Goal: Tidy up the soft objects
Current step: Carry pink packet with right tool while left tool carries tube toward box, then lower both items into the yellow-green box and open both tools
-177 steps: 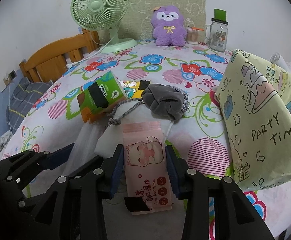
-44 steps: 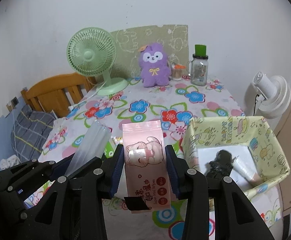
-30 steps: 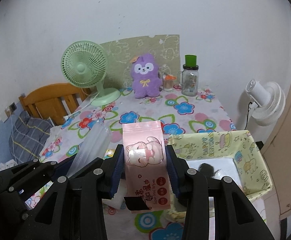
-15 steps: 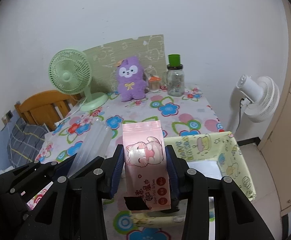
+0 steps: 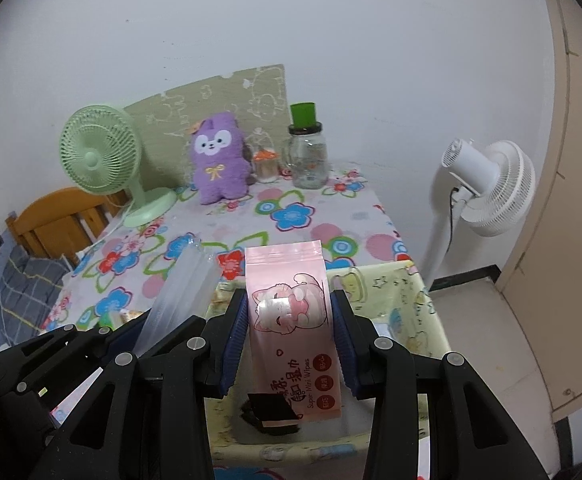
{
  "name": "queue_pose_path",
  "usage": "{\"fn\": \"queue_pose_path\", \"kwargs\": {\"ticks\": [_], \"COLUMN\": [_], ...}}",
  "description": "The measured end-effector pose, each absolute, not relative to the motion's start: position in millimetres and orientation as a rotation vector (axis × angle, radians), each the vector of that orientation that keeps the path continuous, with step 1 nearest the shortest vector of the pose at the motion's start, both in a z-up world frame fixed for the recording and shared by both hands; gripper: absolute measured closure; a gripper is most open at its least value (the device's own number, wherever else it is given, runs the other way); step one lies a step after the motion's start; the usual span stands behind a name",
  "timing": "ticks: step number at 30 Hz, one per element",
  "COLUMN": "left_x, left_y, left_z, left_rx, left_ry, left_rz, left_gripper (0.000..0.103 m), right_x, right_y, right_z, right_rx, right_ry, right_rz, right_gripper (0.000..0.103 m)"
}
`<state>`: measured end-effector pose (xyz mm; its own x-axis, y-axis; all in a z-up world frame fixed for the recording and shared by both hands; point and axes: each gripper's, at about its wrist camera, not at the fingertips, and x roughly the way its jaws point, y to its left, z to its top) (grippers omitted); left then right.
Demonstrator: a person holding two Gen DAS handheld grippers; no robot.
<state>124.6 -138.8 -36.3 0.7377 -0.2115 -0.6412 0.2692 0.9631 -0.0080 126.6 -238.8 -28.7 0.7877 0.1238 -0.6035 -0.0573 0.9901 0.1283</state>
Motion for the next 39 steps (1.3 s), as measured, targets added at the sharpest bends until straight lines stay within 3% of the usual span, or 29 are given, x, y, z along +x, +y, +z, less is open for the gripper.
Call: {"fn": "queue_pose_path", "kwargs": {"ticks": [18,22,29,31,32,33,35,39], "left_x": [156,160,160,160,160,159,157,154], "left_y": [-177,-178,-180,-180,-180,-180,-180,-179], "left_z": [-74,-80,-83,-83,-84,-84,-83,-82], "left_rx": [0.117,0.114,0.111,0.114,0.114,0.114,0.119,0.12], "left_ry": [0.774,0.787,0.798,0.804,0.809,0.81,0.801,0.8], "left_rz": [-0.318,-0.317,-0.325,-0.324,-0.324,-0.324,-0.316,-0.309], "left_gripper": [0.084,0.07,0.061,0.054,0.05,0.048,0.045,0.034], "right_x": [156,160,167,168,169,169,168,162], "right_y": [-278,-281,-284,-284,-284,-285,-286,-289], "right_z": [-70,-77,-85,-86,-87,-88,-89,-88], "right_rx": [0.135,0.142,0.151,0.152,0.153,0.156,0.165,0.177], "right_ry": [0.737,0.753,0.768,0.769,0.774,0.778,0.777,0.759], "right_rz": [0.024,0.028,0.038,0.036,0.035,0.036,0.029,0.013], "right_gripper": [0.058,0.058,0.057,0.056,0.051,0.04,0.032,0.03]}}
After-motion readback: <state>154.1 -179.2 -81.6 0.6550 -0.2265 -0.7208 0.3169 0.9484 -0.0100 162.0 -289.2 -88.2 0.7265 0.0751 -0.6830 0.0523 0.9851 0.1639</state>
